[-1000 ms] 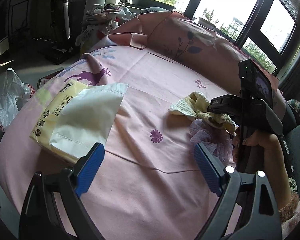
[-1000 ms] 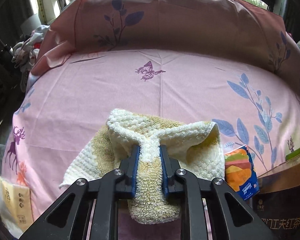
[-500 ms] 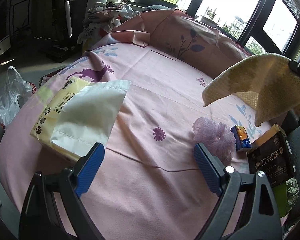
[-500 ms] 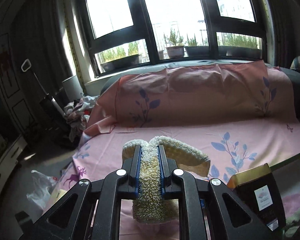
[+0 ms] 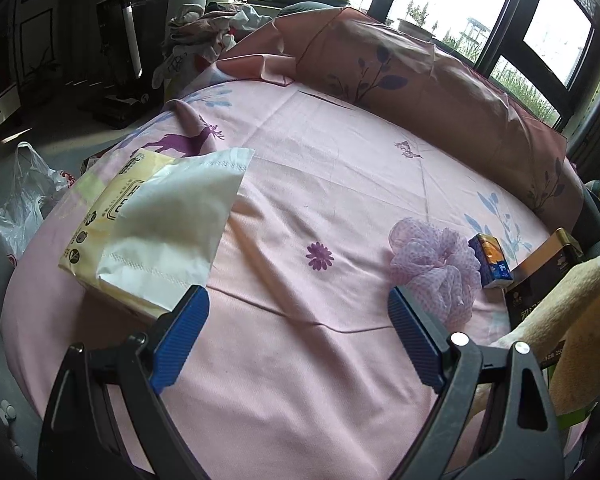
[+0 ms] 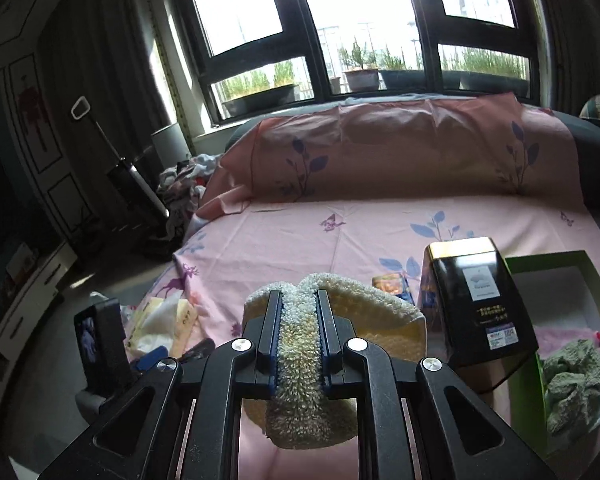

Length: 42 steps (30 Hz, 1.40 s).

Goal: Organize soft objects

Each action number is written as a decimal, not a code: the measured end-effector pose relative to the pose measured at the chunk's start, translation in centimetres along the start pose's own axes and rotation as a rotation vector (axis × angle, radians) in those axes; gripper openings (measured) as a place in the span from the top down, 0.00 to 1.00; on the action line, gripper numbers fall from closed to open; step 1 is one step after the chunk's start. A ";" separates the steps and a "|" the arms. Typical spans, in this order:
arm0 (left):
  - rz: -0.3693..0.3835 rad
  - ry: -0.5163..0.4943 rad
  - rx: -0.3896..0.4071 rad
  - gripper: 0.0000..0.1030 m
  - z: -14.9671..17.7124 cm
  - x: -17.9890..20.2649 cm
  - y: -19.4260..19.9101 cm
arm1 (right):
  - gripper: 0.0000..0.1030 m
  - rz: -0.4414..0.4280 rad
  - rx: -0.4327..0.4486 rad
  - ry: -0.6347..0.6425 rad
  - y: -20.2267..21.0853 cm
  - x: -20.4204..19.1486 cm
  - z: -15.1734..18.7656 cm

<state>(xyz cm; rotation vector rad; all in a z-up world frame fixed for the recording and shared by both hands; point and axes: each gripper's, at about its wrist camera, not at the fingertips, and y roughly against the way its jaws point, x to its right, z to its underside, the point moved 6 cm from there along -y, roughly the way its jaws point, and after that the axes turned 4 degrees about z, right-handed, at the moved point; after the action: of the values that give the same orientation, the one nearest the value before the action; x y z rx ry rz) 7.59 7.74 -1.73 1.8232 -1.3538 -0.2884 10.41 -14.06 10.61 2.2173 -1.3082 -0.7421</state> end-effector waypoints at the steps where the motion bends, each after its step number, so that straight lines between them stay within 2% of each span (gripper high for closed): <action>1: 0.000 -0.003 0.000 0.12 0.0 0.1 0.0 | 0.85 -0.029 -0.049 -0.030 -1.4 0.1 1.1; 3: -0.003 -0.015 -0.004 0.12 0.2 0.3 -0.1 | 0.85 -0.064 -0.157 -0.063 -4.1 0.0 3.6; 5: -0.011 -0.028 -0.010 0.12 0.4 0.5 -0.2 | 0.85 -0.064 -0.233 -0.044 -6.7 -0.6 5.5; 8: -0.025 -0.049 -0.021 0.12 0.6 0.9 -0.6 | 0.85 -0.012 -0.306 0.008 -10.4 -1.1 7.7; 13: -0.031 -0.072 -0.040 0.12 1.1 1.3 -0.9 | 0.85 -0.012 -0.416 -0.048 -14.7 -0.3 10.5; 15: -0.024 -0.072 -0.056 0.12 1.4 1.4 -1.2 | 0.82 -0.033 -0.419 -0.053 -14.7 -0.2 10.4; 16: -0.022 -0.073 -0.064 0.12 1.5 1.4 -1.3 | 0.77 -0.042 -0.429 -0.047 -14.5 -0.2 10.3; 18: -0.009 -0.078 -0.077 0.12 1.7 1.6 -1.5 | 0.58 -0.063 -0.447 -0.037 -13.9 0.1 10.0; 19: 0.009 -0.076 -0.085 0.12 1.8 1.8 -1.5 | 0.42 -0.061 -0.450 -0.050 -13.5 0.4 9.8; 20: 0.031 -0.071 -0.094 0.12 1.9 1.9 -1.5 | 0.33 -0.049 -0.445 -0.069 -12.9 0.8 9.6; 26: 0.157 -0.037 -0.135 0.12 2.5 3.4 -1.5 | 0.32 0.014 -0.335 -0.080 -9.4 2.7 7.4; 28: 0.223 -0.028 -0.157 0.12 2.8 4.1 -1.5 | 0.31 0.022 -0.307 -0.095 -8.9 3.3 6.8; 32: 0.309 -0.036 -0.209 0.12 3.6 5.9 -1.8 | 0.31 0.009 -0.311 -0.152 -9.3 4.2 6.6; 34: 0.323 -0.064 -0.243 0.12 4.4 6.8 -2.2 | 0.30 0.011 -0.326 -0.160 -9.8 4.3 6.8; 37: 0.313 -0.113 -0.277 0.12 5.5 8.1 -2.8 | 0.23 0.039 -0.352 -0.146 -11.0 4.4 7.6; 42: 0.290 -0.152 -0.317 0.12 6.7 9.2 -3.8 | 0.22 0.055 -0.381 -0.155 -13.1 4.6 8.2</action>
<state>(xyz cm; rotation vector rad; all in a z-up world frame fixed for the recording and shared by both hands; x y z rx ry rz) 9.72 -3.25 -6.10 1.3470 -1.5578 -0.4648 15.29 -13.32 -4.74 1.8447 -1.1763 -1.0625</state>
